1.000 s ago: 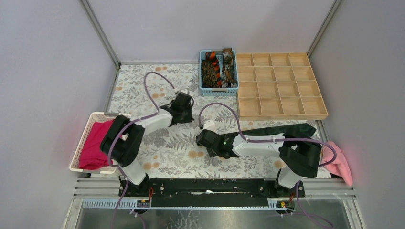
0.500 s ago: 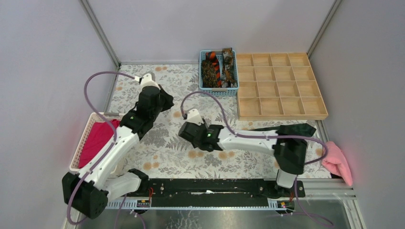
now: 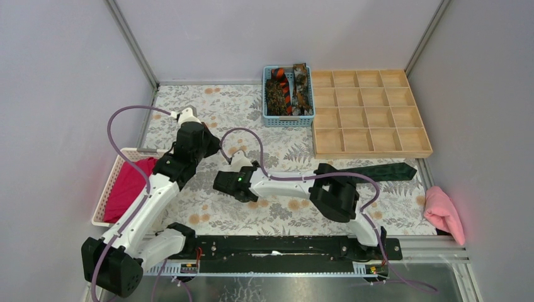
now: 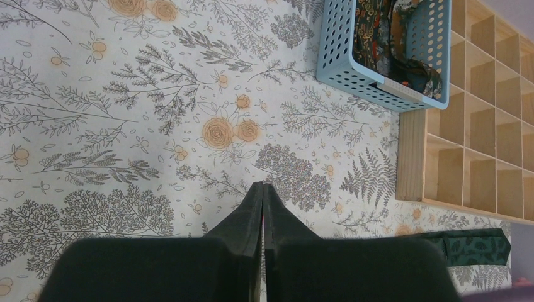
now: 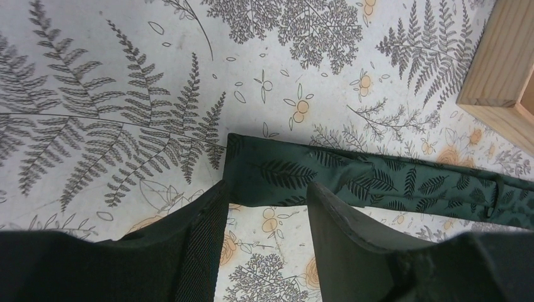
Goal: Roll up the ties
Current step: Roll the tie at the center of the board.
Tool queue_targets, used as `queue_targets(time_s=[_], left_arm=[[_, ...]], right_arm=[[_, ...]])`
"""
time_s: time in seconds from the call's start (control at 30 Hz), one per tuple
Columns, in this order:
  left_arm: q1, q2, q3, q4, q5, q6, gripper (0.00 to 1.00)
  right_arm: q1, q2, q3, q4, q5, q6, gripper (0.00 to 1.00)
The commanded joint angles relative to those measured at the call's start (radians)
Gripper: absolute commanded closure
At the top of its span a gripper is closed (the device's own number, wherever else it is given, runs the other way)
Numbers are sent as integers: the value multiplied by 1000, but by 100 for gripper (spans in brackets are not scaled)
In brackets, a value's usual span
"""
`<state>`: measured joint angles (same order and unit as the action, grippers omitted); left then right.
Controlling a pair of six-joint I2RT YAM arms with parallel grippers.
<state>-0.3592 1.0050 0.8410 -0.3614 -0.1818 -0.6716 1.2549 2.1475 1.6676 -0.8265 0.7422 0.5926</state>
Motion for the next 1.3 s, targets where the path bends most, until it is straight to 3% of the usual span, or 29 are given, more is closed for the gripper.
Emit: queue_targets(time_s=[0.0,0.13,0.33,0.67,1.27], left_arm=[[9,-8,-21,39,53,-10,98],[14,-14,-26,42,54,-8,99],[16,-20,-30,49,66,-8,99],[22,-18,-36,56,78,-7,100],[23,-7,-51,87,73,1,100]], right_arm=[[6,51,43,-67,42,31,44],[6,49,37,-42,18,36,44],[0,74,40,-47,9,47,34],[-44,69,-43,23,-138,62,32],[-153,-52,-267,242,-354,42,67]])
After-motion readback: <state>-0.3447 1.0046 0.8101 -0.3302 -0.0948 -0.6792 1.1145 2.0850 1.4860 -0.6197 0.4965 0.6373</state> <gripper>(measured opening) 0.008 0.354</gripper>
